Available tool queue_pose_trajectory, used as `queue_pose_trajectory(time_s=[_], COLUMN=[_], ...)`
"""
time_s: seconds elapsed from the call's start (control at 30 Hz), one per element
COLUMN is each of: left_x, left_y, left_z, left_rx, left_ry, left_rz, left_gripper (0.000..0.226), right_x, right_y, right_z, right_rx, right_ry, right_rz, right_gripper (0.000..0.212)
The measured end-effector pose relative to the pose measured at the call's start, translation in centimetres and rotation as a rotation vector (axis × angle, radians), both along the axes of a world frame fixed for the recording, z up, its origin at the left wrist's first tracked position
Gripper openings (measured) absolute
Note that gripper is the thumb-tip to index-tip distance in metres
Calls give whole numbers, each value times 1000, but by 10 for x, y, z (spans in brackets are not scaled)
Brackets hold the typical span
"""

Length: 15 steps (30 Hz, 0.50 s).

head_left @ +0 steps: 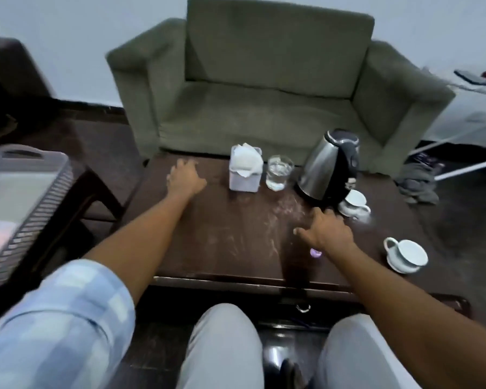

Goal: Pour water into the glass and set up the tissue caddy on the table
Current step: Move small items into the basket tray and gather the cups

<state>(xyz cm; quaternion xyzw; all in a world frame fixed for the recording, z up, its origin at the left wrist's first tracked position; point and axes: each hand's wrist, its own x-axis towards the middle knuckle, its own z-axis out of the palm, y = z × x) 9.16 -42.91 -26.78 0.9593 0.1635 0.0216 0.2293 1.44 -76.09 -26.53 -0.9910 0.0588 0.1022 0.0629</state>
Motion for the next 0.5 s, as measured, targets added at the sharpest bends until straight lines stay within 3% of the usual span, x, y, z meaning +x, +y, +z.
queue_pose_trajectory(time_s=[0.1,0.17,0.23,0.3,0.37,0.5], left_x=[40,49,46,43,42,36], left_y=[-20,-30,-32,-24,-16,23], left_z=[-56,-88,-97,-83,-58,11], left_rx=[47,121,112,16,-84,-156], left_ry=[36,1,-70,-81,-82,-113], left_rz=[115,158,156,152,171,253], left_gripper=[67,61,41,27,30,29], right_x=[6,9,14,18,26,59], right_y=[-27,-32,-30,-16,12,109], right_z=[-30,-52,-56,-39,-7,53], right_rx=[-23,26,70,162,238,448], right_ry=[203,232,203,225,225,175], right_rz=[-35,-18,-23,-61,-74,121], right_gripper=[86,66,39,24,16,12])
